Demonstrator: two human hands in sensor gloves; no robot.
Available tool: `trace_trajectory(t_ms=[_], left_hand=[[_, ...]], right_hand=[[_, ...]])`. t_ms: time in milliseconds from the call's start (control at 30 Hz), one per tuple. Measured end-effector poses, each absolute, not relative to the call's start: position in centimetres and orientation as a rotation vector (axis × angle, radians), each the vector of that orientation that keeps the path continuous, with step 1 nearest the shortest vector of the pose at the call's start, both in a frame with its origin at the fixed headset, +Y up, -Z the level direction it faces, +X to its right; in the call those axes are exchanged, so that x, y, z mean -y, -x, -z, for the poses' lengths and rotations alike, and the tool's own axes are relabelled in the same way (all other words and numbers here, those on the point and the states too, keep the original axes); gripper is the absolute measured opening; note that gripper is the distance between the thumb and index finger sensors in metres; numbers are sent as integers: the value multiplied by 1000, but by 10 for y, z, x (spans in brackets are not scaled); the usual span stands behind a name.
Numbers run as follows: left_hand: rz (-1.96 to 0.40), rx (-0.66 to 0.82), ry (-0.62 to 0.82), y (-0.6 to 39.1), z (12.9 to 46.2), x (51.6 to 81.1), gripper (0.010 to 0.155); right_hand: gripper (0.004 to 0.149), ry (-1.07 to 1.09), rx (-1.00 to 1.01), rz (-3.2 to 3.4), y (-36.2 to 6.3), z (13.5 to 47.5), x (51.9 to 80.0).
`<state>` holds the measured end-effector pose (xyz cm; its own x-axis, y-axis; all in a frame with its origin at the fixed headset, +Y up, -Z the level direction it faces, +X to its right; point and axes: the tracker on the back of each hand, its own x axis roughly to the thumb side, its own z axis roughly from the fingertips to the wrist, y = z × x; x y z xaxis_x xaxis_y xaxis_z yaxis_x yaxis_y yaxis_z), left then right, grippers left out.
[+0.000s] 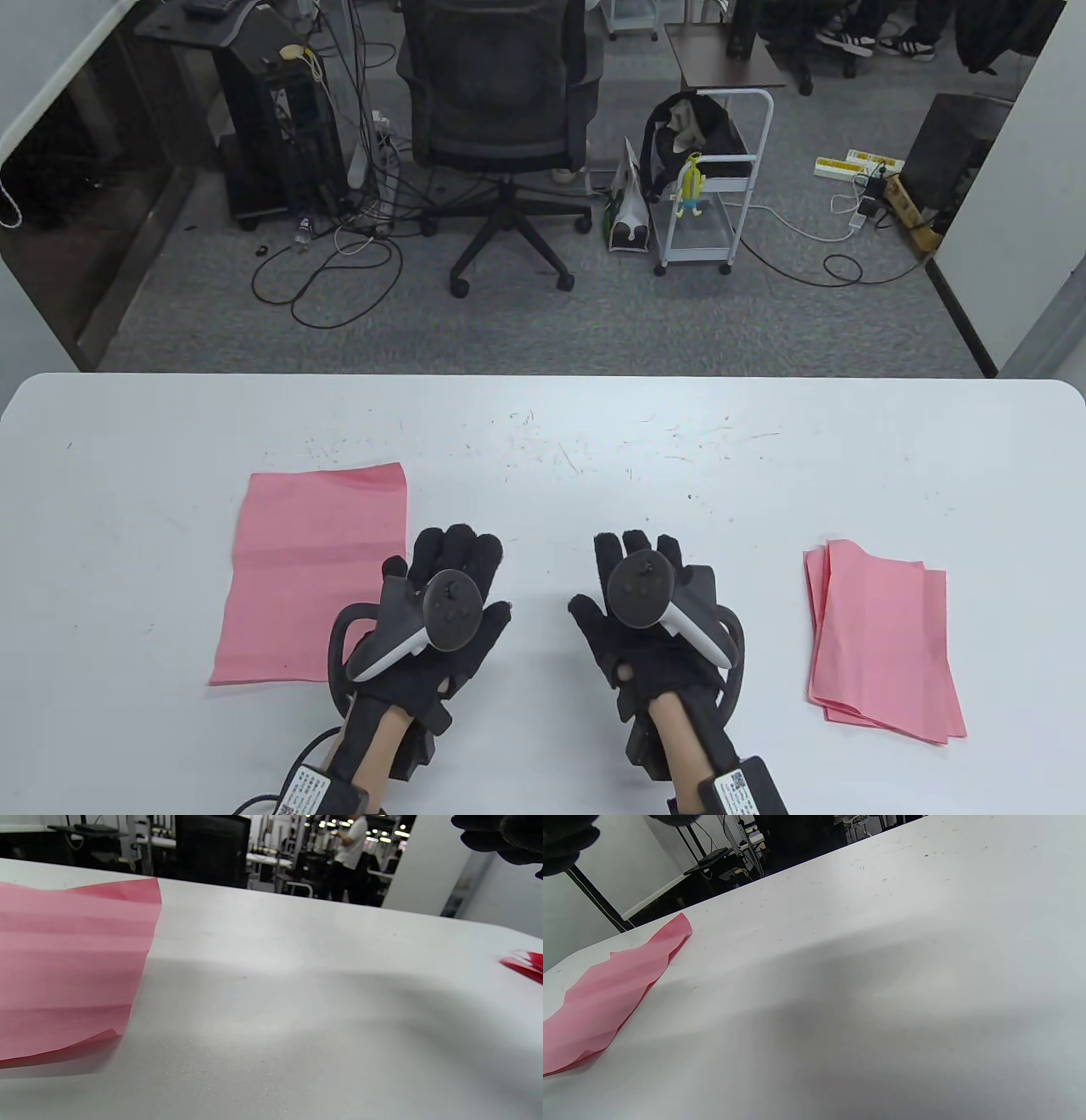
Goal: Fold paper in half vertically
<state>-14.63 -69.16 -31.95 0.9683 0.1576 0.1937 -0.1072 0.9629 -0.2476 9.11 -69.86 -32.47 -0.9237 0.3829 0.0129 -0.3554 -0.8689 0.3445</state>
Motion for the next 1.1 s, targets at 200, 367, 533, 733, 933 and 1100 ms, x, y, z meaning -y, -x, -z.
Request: trace_trajectory(t_ms=[200,367,533,733,933,1100], left_hand=[[-113,205,249,145,321,696,77],[-89,193,254,144,322,700,78],[-104,196,285,144,325,710,77],[-18,56,361,169,344,719,77],[-6,-152,429,218,363,717,78],[-51,-303,518,256,376,729,78]], right_hand=[[76,-106,-538,-2754,-89,329,708],[75,-112,-521,-2754,-91,325,705],[75,-118,-457,-2721,-102,323,692],[74,-122,-406,-2712,-112,319,684],[74,-133,-403,-2687,-113,319,683],[74,-143,-406,-2683,-112,318,684]])
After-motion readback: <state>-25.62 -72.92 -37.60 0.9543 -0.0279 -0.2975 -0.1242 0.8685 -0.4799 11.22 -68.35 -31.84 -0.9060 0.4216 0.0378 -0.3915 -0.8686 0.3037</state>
